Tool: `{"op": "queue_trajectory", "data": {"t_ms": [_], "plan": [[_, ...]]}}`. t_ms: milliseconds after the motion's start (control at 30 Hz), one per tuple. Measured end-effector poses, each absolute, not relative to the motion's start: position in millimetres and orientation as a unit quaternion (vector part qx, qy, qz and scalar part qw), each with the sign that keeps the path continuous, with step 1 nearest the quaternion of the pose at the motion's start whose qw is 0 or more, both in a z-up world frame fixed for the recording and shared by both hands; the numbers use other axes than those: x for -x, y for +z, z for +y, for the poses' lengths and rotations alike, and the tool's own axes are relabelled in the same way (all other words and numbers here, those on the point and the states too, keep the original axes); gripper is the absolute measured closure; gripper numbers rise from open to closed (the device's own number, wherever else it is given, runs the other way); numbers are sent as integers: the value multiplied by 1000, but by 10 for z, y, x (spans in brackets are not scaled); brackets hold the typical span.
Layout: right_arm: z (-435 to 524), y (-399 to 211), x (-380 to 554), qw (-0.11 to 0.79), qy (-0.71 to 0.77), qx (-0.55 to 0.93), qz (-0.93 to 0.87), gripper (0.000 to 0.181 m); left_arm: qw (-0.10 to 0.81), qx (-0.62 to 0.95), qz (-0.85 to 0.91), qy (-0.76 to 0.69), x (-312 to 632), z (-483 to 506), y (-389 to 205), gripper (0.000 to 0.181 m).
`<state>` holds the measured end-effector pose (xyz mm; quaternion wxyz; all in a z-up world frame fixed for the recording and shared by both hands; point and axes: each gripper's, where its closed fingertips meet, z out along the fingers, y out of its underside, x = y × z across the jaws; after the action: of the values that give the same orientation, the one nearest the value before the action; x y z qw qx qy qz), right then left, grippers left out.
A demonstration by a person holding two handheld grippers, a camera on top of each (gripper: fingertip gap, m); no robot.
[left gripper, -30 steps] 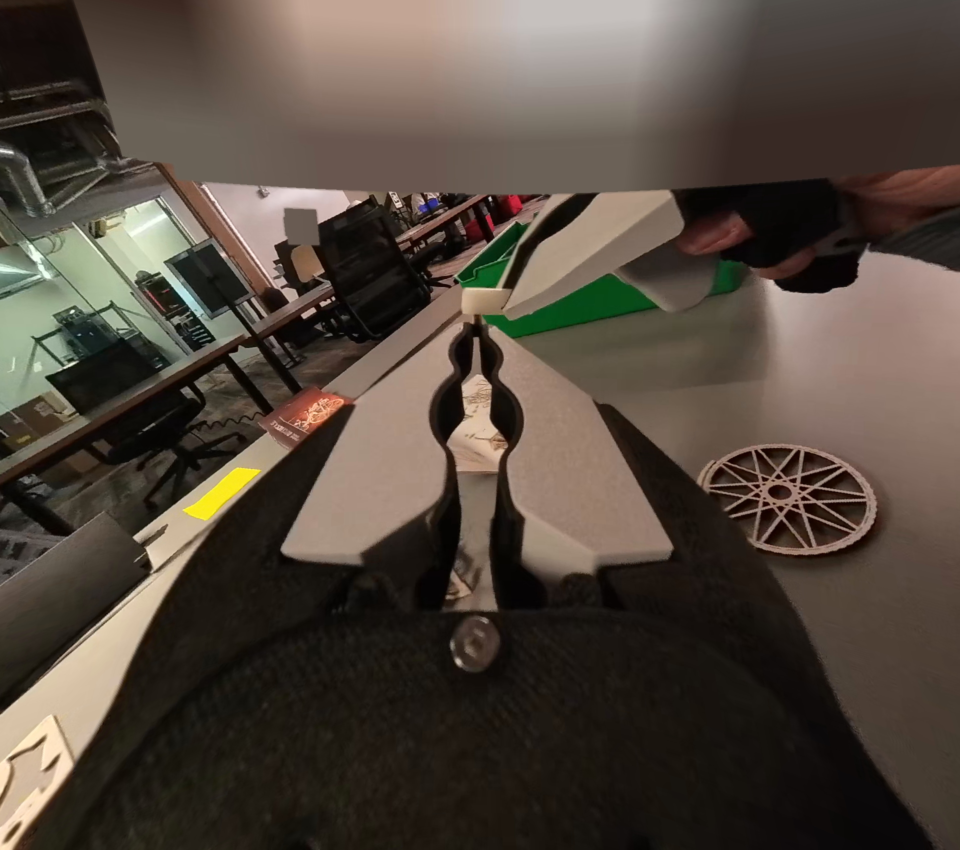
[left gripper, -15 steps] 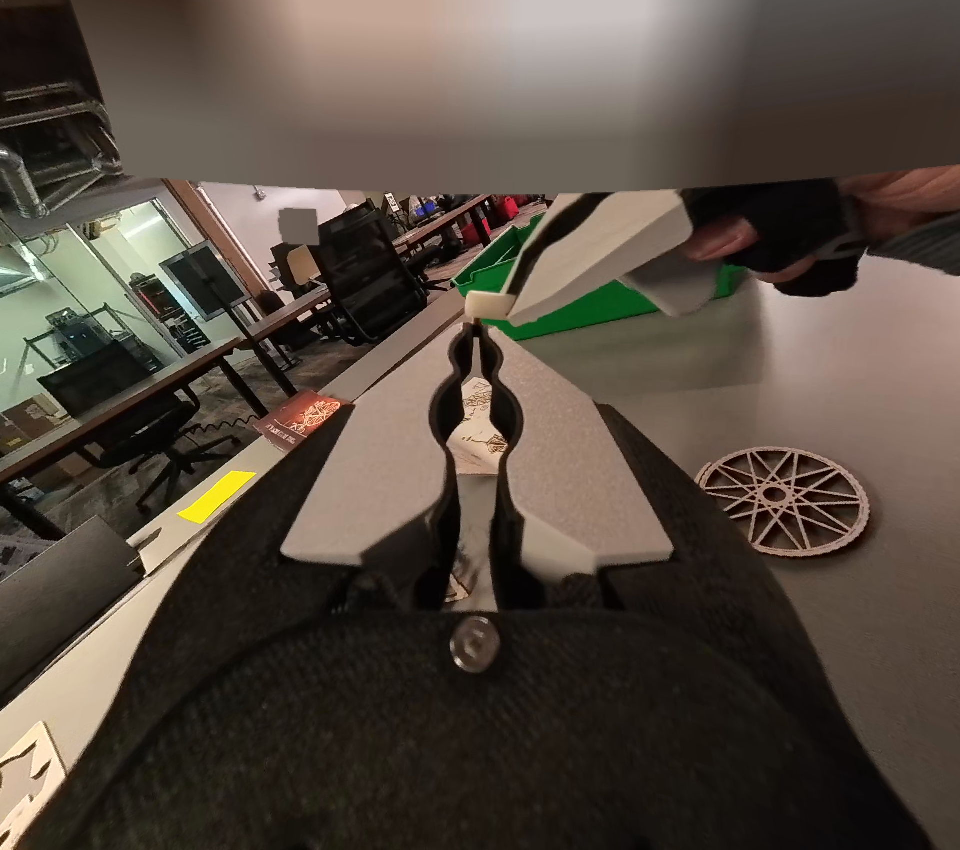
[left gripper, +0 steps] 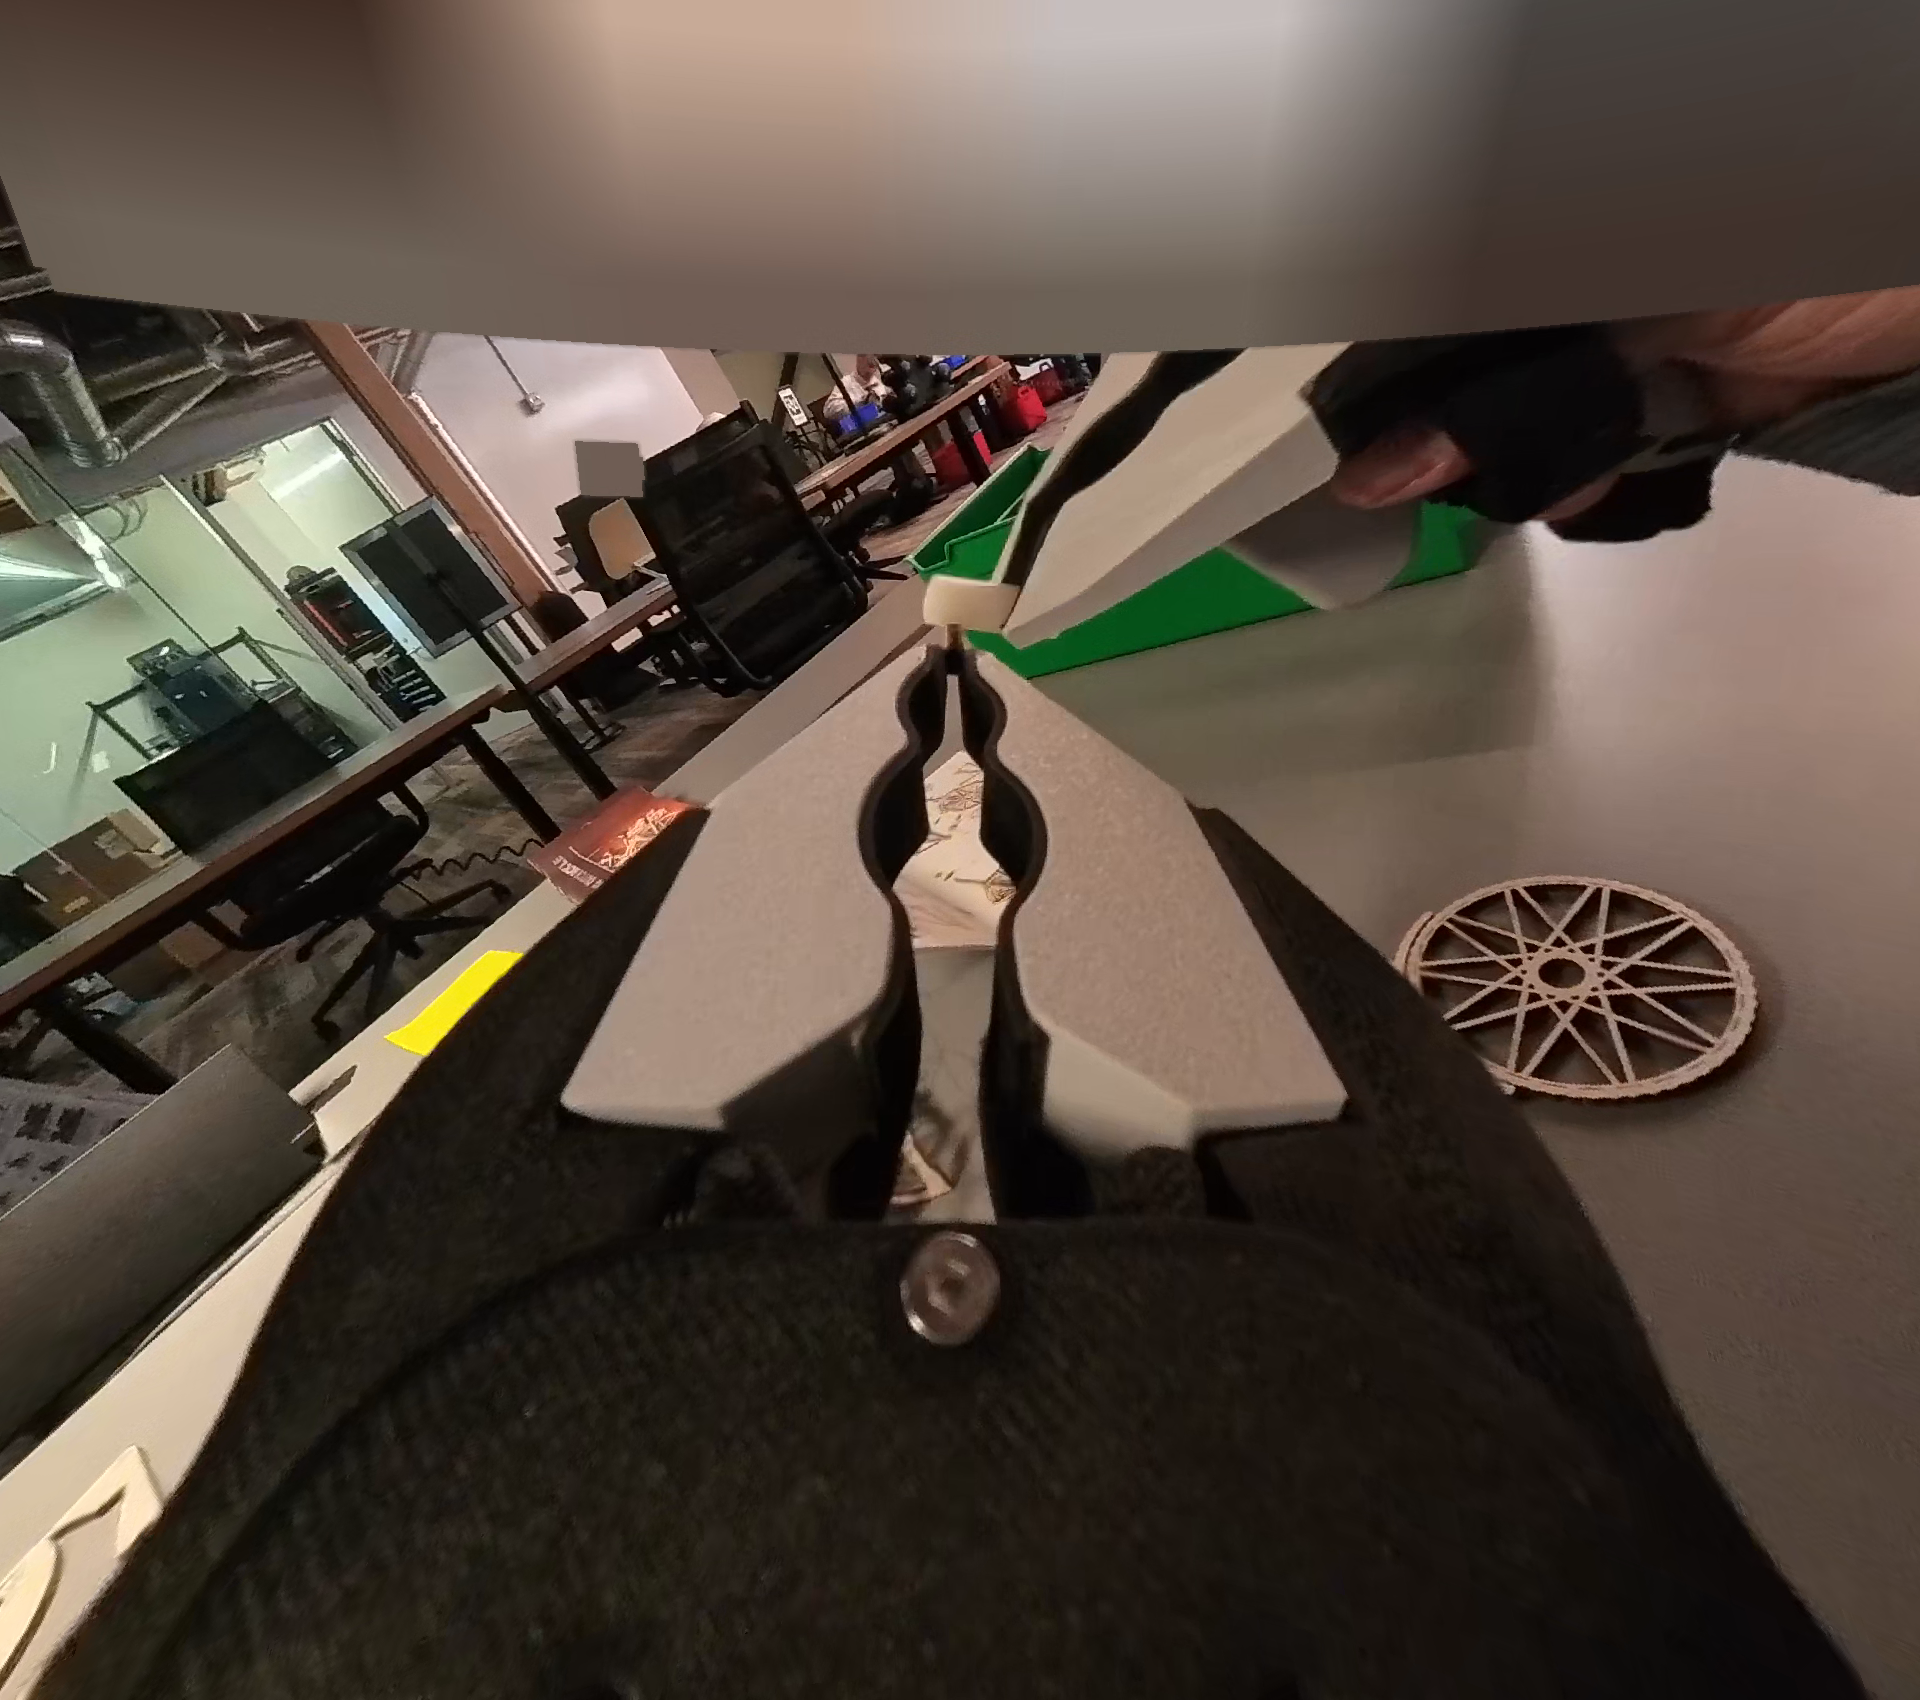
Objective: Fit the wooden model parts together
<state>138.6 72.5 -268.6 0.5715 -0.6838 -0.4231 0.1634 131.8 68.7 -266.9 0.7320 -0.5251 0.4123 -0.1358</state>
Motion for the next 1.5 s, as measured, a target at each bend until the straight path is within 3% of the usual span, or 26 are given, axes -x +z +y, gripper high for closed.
{"op": "queue_trajectory", "data": {"t_ms": [1500], "plan": [[679,-2613,-1351,590,164,657,-439,175,757,497,398,-144,-1293,609,-2540,180]]}}
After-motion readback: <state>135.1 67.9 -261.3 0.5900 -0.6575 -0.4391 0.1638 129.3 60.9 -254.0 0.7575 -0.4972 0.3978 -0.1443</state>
